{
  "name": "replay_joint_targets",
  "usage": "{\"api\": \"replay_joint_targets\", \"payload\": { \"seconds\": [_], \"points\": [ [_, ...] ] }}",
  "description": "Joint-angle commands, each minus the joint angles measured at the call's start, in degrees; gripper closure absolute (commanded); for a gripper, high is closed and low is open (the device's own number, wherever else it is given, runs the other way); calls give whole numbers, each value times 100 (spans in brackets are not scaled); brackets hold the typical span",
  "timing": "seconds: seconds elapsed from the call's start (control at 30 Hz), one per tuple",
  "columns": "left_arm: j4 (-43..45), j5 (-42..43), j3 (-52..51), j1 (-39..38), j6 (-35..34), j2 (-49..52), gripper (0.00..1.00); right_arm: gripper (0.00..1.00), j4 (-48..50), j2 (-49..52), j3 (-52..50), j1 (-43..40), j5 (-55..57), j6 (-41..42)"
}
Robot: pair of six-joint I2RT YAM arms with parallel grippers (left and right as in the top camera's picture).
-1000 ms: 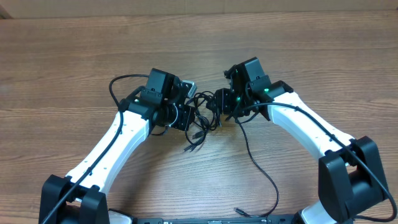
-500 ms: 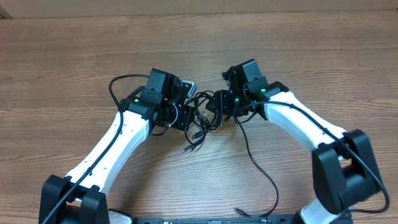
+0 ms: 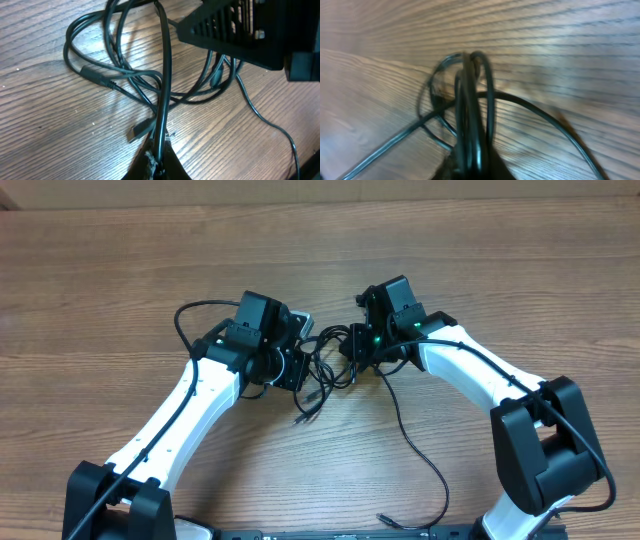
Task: Untangle cables
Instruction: 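Pull the left gripper leftward with a cable strand, stretching it out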
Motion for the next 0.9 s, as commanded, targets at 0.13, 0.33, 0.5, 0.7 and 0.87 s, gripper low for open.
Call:
{"api": "replay_joint_targets", "payload": {
  "seconds": [0.13,0.33,0.5,0.7,0.87],
  "points": [
    [-4,2,125,-31,144,-262,96,96,-192,24,-26,22,822,365],
    [81,-883,240,-31,-527,-1259,96,96,-247,24,-26,22,981,640],
    [-275,-2855,240,-31,-1888,-2144,96,96,-295,24,-26,22,984,640],
    [-1016,-4865,240,-31,-3040,-2835,96,96,-354,24,-26,22,1084,640],
    [-1471,-6026,236,-15,-3615,-2920,96,96,-382,24,-26,22,1196,682]
  ]
}}
